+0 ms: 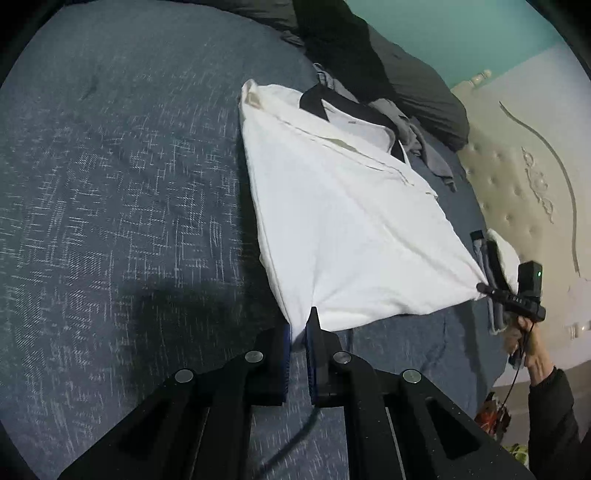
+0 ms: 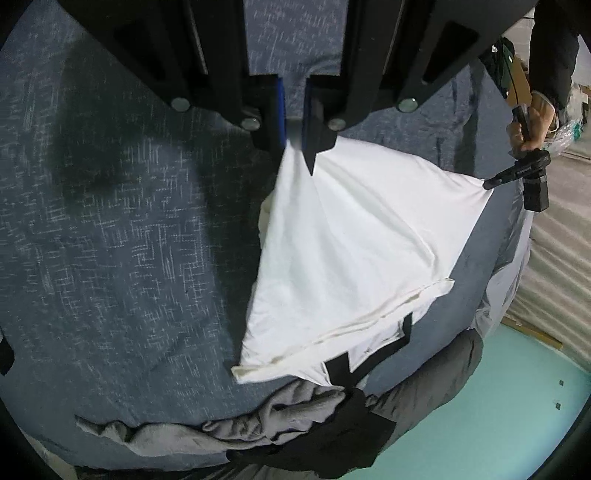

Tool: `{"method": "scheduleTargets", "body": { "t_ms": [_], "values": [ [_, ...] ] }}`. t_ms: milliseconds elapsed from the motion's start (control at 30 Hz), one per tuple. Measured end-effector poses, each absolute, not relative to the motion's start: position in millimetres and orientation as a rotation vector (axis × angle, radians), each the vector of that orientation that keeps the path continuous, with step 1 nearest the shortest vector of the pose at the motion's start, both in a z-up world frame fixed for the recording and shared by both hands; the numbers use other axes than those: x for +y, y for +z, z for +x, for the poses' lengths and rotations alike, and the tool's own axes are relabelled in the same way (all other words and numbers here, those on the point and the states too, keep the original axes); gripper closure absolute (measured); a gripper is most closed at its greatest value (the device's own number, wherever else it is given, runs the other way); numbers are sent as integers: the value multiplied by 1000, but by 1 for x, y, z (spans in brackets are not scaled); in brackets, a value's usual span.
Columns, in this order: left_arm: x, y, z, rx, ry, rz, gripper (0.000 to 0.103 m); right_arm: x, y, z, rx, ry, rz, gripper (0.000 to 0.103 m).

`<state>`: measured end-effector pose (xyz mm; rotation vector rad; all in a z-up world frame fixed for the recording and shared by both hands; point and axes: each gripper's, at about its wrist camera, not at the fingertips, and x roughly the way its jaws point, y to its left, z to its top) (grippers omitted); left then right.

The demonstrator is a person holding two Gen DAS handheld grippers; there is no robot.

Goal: Fold clothes
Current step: 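Lift the folded edge with both tools and fold it toward the collar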

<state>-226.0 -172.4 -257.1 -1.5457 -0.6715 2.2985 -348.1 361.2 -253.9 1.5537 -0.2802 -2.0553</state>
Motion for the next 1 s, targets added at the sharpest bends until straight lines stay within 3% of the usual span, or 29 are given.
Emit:
{"method": "scheduleTargets", "body": {
  "t_ms": [433,1000],
  "values": [
    [-149,-227,-146,-521,2255,-1583,96,369,-220,-280,-175,-2000,1571,97],
    [-127,-224,-42,-468,2197,-1631,96,390,-235,-176,-157,-1912,1651,97]
  ]
}}
